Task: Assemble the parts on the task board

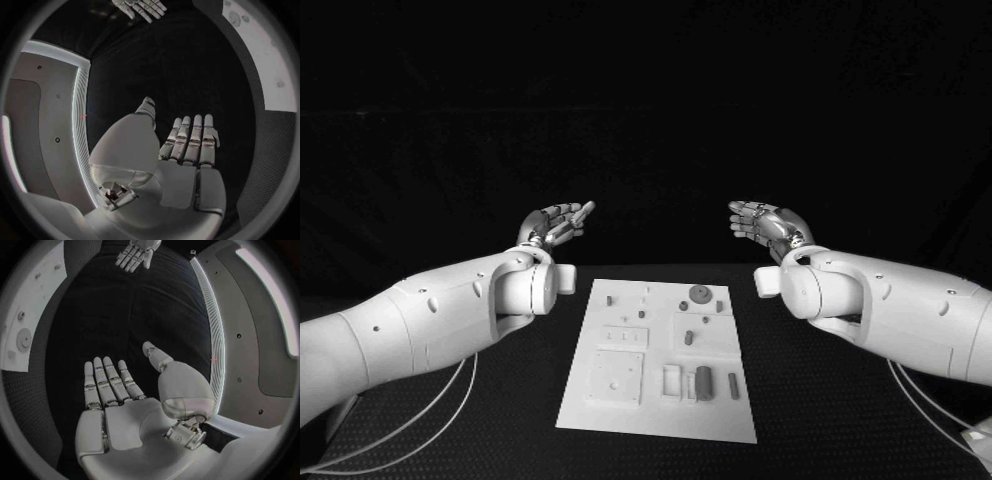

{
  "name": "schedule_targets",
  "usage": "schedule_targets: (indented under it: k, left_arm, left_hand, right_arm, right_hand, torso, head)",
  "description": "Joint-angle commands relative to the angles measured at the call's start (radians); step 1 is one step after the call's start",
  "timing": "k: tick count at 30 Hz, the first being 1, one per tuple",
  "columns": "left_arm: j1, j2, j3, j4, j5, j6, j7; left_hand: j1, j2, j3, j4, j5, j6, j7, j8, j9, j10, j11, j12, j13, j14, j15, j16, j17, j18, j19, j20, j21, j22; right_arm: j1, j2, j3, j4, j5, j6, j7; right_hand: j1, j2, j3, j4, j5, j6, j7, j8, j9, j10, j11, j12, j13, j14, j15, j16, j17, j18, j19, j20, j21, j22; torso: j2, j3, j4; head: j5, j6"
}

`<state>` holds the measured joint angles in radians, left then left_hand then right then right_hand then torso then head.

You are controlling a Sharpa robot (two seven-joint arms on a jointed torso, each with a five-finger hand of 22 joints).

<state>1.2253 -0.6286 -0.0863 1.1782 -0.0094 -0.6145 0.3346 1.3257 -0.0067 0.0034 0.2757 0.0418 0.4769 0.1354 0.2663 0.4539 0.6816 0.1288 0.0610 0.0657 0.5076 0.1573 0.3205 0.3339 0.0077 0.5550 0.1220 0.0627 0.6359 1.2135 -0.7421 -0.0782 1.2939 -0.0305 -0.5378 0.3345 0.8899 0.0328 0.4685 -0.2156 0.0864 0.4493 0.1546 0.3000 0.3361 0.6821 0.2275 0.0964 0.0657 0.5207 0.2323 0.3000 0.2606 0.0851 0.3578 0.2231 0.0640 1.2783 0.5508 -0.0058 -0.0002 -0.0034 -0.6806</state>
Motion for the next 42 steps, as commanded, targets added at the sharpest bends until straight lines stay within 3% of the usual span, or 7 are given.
schedule_targets:
  k: [1, 11, 12, 18, 24, 31, 42]
  left_arm:
    - [0.033, 0.028, -0.012, -0.075, -0.033, 0.158, -0.136]
    - [0.086, 0.074, -0.036, -0.194, -0.044, 0.237, -0.215]
    - [0.085, 0.069, -0.045, -0.173, -0.038, 0.262, -0.209]
    - [0.084, 0.062, -0.056, -0.168, -0.045, 0.267, -0.201]
    - [0.084, 0.037, -0.059, -0.134, -0.073, 0.295, -0.198]
    - [0.084, -0.01, -0.059, -0.048, -0.09, 0.336, -0.188]
    - [0.084, -0.068, -0.057, 0.089, -0.092, 0.334, -0.173]
  left_hand:
    - [0.053, 0.001, 0.001, 0.016, 0.007, 0.028, 0.005, 0.014, 0.019, 0.03, 0.004, 0.007, 0.004, 0.025, 0.004, 0.015, 0.014, -0.008, 0.027, 0.005, 0.007, 0.026]
    - [0.059, 0.003, 0.007, 0.015, 0.007, 0.039, 0.014, 0.023, 0.023, 0.047, 0.009, 0.012, 0.007, 0.042, 0.006, 0.026, 0.022, -0.008, 0.041, -0.002, 0.014, 0.03]
    - [0.063, 0.003, 0.009, 0.015, 0.007, 0.043, 0.017, 0.025, 0.023, 0.052, 0.01, 0.013, 0.007, 0.047, 0.007, 0.029, 0.023, -0.008, 0.046, -0.004, 0.015, 0.031]
    - [0.148, -0.006, 0.03, 0.0, 0.01, 0.128, 0.049, 0.066, 0.037, 0.172, 0.03, 0.068, 0.029, 0.166, 0.012, 0.093, 0.054, 0.007, 0.128, -0.037, 0.05, 0.045]
    - [0.288, -0.025, 0.072, -0.01, 0.01, 0.25, 0.058, 0.105, 0.038, 0.328, 0.028, 0.134, 0.056, 0.338, -0.027, 0.171, 0.101, 0.036, 0.281, -0.08, 0.109, 0.061]
    - [0.336, -0.026, 0.075, 0.011, 0.01, 0.331, 0.046, 0.117, 0.03, 0.42, -0.001, 0.159, 0.071, 0.426, -0.058, 0.202, 0.139, 0.045, 0.367, -0.108, 0.136, 0.065]
    - [0.331, -0.024, 0.057, 0.014, 0.009, 0.344, 0.045, 0.102, 0.018, 0.428, -0.001, 0.143, 0.068, 0.43, -0.058, 0.187, 0.154, 0.036, 0.375, -0.115, 0.127, 0.059]
  right_arm:
    - [0.027, 0.008, -0.011, -0.052, -0.061, 0.225, -0.138]
    - [0.074, 0.02, -0.033, -0.131, -0.085, 0.337, -0.214]
    - [0.074, 0.044, -0.033, -0.196, -0.419, 0.292, -0.212]
    - [0.073, 0.073, -0.033, -0.25, -0.645, 0.274, -0.209]
    - [0.058, 0.124, -0.033, -0.336, -0.863, 0.27, -0.2]
    - [0.048, 0.162, -0.033, -0.385, -1.054, 0.264, -0.192]
    - [0.034, 0.207, -0.032, -0.423, -1.331, 0.283, -0.208]
  right_hand:
    - [0.073, -0.003, 0.028, -0.058, 0.01, 0.037, 0.099, 0.03, 0.018, 0.048, 0.013, 0.013, 0.005, 0.047, 0.012, 0.031, 0.02, 0.032, 0.048, 0.005, 0.01, 0.048]
    - [0.158, -0.037, 0.042, -0.076, 0.009, 0.117, 0.094, 0.073, 0.03, 0.134, 0.01, 0.042, 0.01, 0.139, 0.01, 0.076, 0.043, 0.062, 0.132, -0.001, 0.016, 0.046]
    - [0.166, -0.041, 0.042, -0.076, 0.009, 0.126, 0.093, 0.077, 0.031, 0.145, 0.009, 0.045, 0.011, 0.147, 0.008, 0.08, 0.045, 0.065, 0.141, -0.002, 0.017, 0.046]
    - [0.211, -0.067, 0.039, -0.077, 0.009, 0.213, 0.073, 0.107, 0.039, 0.238, -0.019, 0.074, 0.017, 0.245, -0.031, 0.124, 0.075, 0.097, 0.237, -0.008, 0.036, 0.046]
    - [0.259, -0.082, 0.033, -0.078, 0.009, 0.311, 0.046, 0.131, 0.059, 0.365, -0.068, 0.108, 0.039, 0.375, -0.095, 0.179, 0.139, 0.144, 0.374, -0.014, 0.064, 0.043]
    - [0.286, -0.083, 0.029, -0.078, 0.009, 0.376, 0.019, 0.141, 0.082, 0.46, -0.107, 0.13, 0.07, 0.481, -0.147, 0.223, 0.208, 0.177, 0.491, -0.022, 0.098, 0.047]
    - [0.309, -0.097, 0.021, -0.078, 0.009, 0.408, 0.011, 0.109, 0.096, 0.487, -0.112, 0.091, 0.085, 0.574, -0.193, 0.254, 0.305, 0.177, 0.603, -0.061, 0.132, 0.05]
  torso:
    - [0.0, -0.0002, -0.0001]
    - [0.0, -0.0002, -0.0001]
    - [0.0, -0.0017, -0.0009]
    - [-0.001, -0.0033, -0.0013]
    - [0.0, -0.0024, 0.0026]
    - [0.013, 0.0001, 0.0188]
    - [0.055, 0.0073, 0.044]
  head:
    - [0.0, -0.001]
    - [0.0, -0.001]
    - [0.0, 0.008]
    - [-0.001, 0.011]
    - [0.0, 0.015]
    - [-0.01, 0.017]
    - [-0.042, 0.021]
